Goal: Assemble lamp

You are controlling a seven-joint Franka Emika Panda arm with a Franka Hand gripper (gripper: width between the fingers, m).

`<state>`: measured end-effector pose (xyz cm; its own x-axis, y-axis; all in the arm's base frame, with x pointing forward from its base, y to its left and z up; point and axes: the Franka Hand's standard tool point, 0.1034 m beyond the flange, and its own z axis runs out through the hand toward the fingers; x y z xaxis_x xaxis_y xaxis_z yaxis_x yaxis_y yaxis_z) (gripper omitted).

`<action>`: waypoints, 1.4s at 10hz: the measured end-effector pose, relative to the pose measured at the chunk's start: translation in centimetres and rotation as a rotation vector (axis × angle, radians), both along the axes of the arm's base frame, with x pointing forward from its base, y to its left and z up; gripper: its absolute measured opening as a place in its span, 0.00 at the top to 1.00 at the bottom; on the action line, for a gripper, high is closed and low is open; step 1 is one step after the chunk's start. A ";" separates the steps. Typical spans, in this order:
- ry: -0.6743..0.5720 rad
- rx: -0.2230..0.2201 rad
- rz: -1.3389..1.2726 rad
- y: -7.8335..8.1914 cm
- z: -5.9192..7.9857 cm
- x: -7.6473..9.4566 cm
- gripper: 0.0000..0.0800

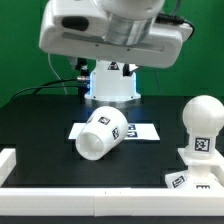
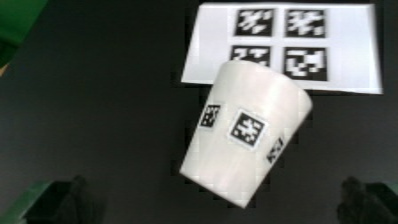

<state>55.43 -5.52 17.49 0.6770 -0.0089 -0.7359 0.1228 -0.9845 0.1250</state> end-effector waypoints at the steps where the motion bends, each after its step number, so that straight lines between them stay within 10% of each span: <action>1: -0.016 -0.002 0.007 0.0 -0.1 0.3 0.13; 5: -0.011 -0.002 -0.009 -0.1 -0.5 0.1 0.13; 9: 0.023 0.031 -0.241 -3.4 -6.1 -2.0 0.13; 14: 0.031 0.022 -0.248 -4.0 -6.5 -2.3 0.13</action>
Offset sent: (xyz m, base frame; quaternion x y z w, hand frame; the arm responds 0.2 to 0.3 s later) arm 0.0000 0.0000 0.0000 0.0000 0.0000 0.0000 1.0000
